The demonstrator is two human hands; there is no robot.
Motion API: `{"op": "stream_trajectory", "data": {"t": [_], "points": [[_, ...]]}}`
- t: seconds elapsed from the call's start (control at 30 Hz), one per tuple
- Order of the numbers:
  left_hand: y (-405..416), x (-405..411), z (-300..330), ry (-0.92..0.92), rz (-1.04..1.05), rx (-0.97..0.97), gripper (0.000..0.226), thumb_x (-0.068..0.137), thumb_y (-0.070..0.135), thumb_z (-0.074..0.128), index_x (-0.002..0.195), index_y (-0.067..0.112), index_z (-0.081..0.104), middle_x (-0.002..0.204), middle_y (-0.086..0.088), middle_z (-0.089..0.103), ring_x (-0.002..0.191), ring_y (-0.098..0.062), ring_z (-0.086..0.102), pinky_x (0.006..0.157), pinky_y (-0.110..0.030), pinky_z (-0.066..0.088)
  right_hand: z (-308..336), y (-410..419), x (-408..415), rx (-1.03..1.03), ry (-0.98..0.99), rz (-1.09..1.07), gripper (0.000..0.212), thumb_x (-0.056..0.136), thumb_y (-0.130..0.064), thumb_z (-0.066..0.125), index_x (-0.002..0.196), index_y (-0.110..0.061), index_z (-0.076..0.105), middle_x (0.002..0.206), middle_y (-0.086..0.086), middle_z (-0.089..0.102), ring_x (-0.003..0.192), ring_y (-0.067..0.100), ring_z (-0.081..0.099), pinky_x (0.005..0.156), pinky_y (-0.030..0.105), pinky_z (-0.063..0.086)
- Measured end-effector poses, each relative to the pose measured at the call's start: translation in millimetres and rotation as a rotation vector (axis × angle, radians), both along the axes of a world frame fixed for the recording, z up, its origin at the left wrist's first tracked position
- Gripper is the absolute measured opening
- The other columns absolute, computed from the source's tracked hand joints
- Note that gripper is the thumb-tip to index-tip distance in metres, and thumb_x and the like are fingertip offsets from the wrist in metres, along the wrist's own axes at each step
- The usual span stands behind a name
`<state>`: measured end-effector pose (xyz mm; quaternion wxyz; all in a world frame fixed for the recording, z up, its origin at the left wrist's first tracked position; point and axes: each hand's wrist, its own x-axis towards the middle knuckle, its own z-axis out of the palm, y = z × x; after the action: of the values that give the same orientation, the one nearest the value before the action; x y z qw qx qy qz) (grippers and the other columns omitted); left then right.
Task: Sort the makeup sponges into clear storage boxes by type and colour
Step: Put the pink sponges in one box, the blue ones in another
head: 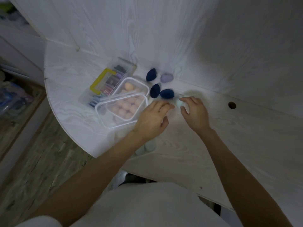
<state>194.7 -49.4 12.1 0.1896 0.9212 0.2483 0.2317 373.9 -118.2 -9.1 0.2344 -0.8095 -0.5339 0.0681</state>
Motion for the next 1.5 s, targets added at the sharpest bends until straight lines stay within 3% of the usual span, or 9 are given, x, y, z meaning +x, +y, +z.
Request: {"op": "stream_trajectory", "data": {"t": [0.13,0.23,0.4,0.67,0.8,0.97,1.23,1.33,1.5], "points": [[9.6,65.9,-20.8,0.215,0.155,-0.226,0.065,0.072,0.005,0.064,0.134,-0.001,0.043,0.134,-0.024,0.048,0.124,-0.039,0.043,0.108,-0.039,0.029,-40.2,44.8,29.7,-0.193,0.1,0.107,0.04,0.082,-0.011,0.06,0.121,-0.009,0.054,0.119,0.009,0.06,0.108,0.03,0.053,0.094,0.037,0.041],[24.2,93.6,-49.0,0.307,0.296,-0.234,0.056,0.077,0.014,0.049,0.131,-0.003,0.046,0.127,-0.029,0.051,0.124,-0.046,0.041,0.11,-0.05,0.027,-58.2,72.2,32.5,-0.296,0.136,0.163,0.054,0.084,-0.019,0.058,0.134,-0.013,0.041,0.137,0.005,0.047,0.123,0.026,0.044,0.101,0.038,0.038],[44.2,110.0,-68.7,0.491,0.445,-0.21,0.058,0.081,0.024,0.055,0.134,0.003,0.042,0.141,-0.033,0.033,0.133,-0.047,0.026,0.11,-0.052,0.019,-65.2,68.7,42.4,-0.306,0.054,0.153,0.049,0.087,-0.022,0.056,0.134,-0.022,0.044,0.125,0.005,0.055,0.106,0.03,0.049,0.079,0.04,0.041],[50.6,123.7,-77.5,0.283,0.446,-0.413,0.07,0.079,-0.004,0.052,0.143,0.003,0.026,0.114,-0.017,0.052,0.099,-0.031,0.051,0.087,-0.041,0.045,-59.6,30.5,76.7,-0.153,0.074,-0.036,0.042,0.08,-0.024,0.067,0.118,-0.015,0.054,0.12,0.006,0.056,0.109,0.027,0.048,0.085,0.036,0.035],[54.0,116.5,-82.3,0.368,0.404,-0.317,0.036,0.083,-0.006,0.051,0.119,0.0,0.051,0.118,-0.022,0.042,0.103,-0.033,0.043,0.088,-0.039,0.044,-61.4,44.6,73.2,-0.254,0.121,0.064,0.05,0.083,-0.027,0.06,0.131,-0.023,0.047,0.128,0.003,0.054,0.119,0.026,0.043,0.095,0.038,0.029],[27.8,103.5,-51.9,0.209,0.228,-0.194,0.03,0.073,-0.004,0.063,0.103,0.003,0.058,0.106,-0.017,0.055,0.091,-0.031,0.05,0.067,-0.037,0.049,-53.8,38.3,61.9,-0.148,-0.004,0.03,0.032,0.082,-0.022,0.062,0.113,-0.013,0.06,0.104,0.01,0.066,0.103,0.029,0.051,0.085,0.035,0.033],[-34.0,-21.6,7.9,-0.109,0.204,-0.595,0.056,0.074,0.008,0.073,0.123,0.023,0.051,0.106,0.002,0.051,0.093,-0.004,0.054,0.076,-0.011,0.048,9.3,-34.1,14.0,-0.033,0.591,-0.038,0.032,0.092,-0.016,0.055,0.123,-0.023,0.054,0.101,-0.001,0.063,0.076,0.01,0.063,0.067,0.021,0.05],[-35.2,-77.0,6.5,-0.183,0.293,-0.661,0.046,0.077,0.003,0.071,0.117,0.022,0.058,0.113,0.002,0.053,0.101,-0.005,0.058,0.085,-0.019,0.05,22.5,-45.5,-22.5,-0.039,0.72,0.003,0.029,0.09,-0.009,0.056,0.114,-0.026,0.061,0.097,-0.005,0.066,0.078,0.014,0.066,0.072,0.026,0.052],[-30.0,-124.4,-16.2,0.107,0.486,-0.58,0.037,0.078,0.029,0.074,0.11,0.031,0.055,0.108,0.016,0.062,0.084,-0.006,0.063,0.072,-0.025,0.048,22.3,-49.0,-70.8,-0.08,0.785,0.07,0.033,0.088,-0.006,0.058,0.113,-0.026,0.062,0.098,-0.004,0.067,0.074,0.009,0.062,0.066,0.021,0.048]]}}
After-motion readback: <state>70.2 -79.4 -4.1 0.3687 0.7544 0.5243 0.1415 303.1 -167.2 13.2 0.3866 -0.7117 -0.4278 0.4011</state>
